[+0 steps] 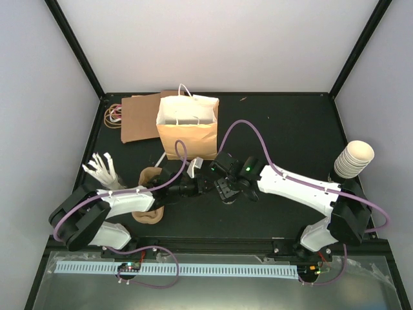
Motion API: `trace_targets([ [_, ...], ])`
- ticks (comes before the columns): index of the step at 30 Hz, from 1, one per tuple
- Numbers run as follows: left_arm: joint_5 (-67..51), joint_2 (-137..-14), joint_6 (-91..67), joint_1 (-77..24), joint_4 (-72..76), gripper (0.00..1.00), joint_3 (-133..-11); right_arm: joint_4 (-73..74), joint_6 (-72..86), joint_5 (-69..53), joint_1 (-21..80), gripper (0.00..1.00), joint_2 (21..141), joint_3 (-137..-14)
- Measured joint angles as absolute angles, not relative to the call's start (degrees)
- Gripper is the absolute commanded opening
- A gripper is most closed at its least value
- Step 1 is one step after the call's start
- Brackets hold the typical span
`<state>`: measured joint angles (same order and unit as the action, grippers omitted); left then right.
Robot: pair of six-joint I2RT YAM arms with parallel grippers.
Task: Pack the takeout coffee
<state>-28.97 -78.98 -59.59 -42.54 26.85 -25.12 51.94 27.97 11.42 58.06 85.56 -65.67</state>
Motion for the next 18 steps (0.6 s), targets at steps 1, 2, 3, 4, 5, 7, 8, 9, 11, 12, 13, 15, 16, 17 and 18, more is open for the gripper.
trace_targets([
  [1,-28.7,-78.7,-59.6,-42.7,26.7,0.06,-25.1,51.8,28.0,11.4,58.1,0.64,85.4,-65.5],
  [2,-28.4,-78.7,-59.6,-42.8,26.5,0.06,-25.1,51.7,28.0,11.4,58.1,0.64,85.2,-65.4],
  [3,-28.3,-78.4,-59.6,-42.9,26.4,0.06,-25.1,51.6,28.0,11.4,58.1,0.63,85.1,-65.3],
  [4,-28.2,-78.2,-59.6,-42.9,26.4,0.08,-25.1,51.5,28.0,11.4,58.1,0.63,84.9,-65.3],
  [5,-28.1,-78.0,-59.6,-42.9,26.4,0.09,-25.1,51.3,28.0,11.4,58.1,0.63,84.6,-65.1],
  [7,-28.0,-77.7,-59.7,-43.1,27.1,0.11,-24.6,50.9,27.8,11.4,58.0,0.63,84.3,-64.8],
  [8,-27.9,-77.4,-59.9,-43.2,27.8,0.12,-24.1,50.8,27.6,11.2,58.0,0.63,84.2,-64.7],
  [9,-27.6,-77.0,-60.1,-43.4,28.3,0.14,-23.5,50.6,27.2,11.1,58.0,0.63,84.3,-64.7],
  [11,-26.9,-76.0,-60.4,-43.7,28.3,0.15,-22.9,50.3,26.9,10.5,58.0,0.63,84.3,-64.7],
  [12,-26.5,-75.6,-60.4,-43.8,28.3,0.16,-22.6,50.2,26.9,10.3,58.0,0.63,84.3,-64.7],
  [13,-26.2,-75.3,-60.5,-44.0,28.3,0.16,-22.3,50.2,26.9,10.2,58.0,0.63,84.3,-64.7],
  [15,-26.2,-74.7,-60.7,-44.4,28.2,0.17,-22.0,50.1,26.9,10.1,58.0,0.63,84.4,-64.7],
  [16,-26.1,-74.4,-60.9,-44.8,28.2,0.18,-21.7,50.1,26.9,10.1,58.0,0.63,84.4,-64.7],
  [17,-26.1,-74.2,-61.2,-44.8,28.3,0.19,-21.5,50.1,26.8,10.0,58.0,0.63,84.4,-64.7],
  [18,-26.0,-73.9,-61.5,-44.9,28.2,0.20,-21.3,50.1,26.7,10.0,58.0,0.63,84.4,-64.7],
])
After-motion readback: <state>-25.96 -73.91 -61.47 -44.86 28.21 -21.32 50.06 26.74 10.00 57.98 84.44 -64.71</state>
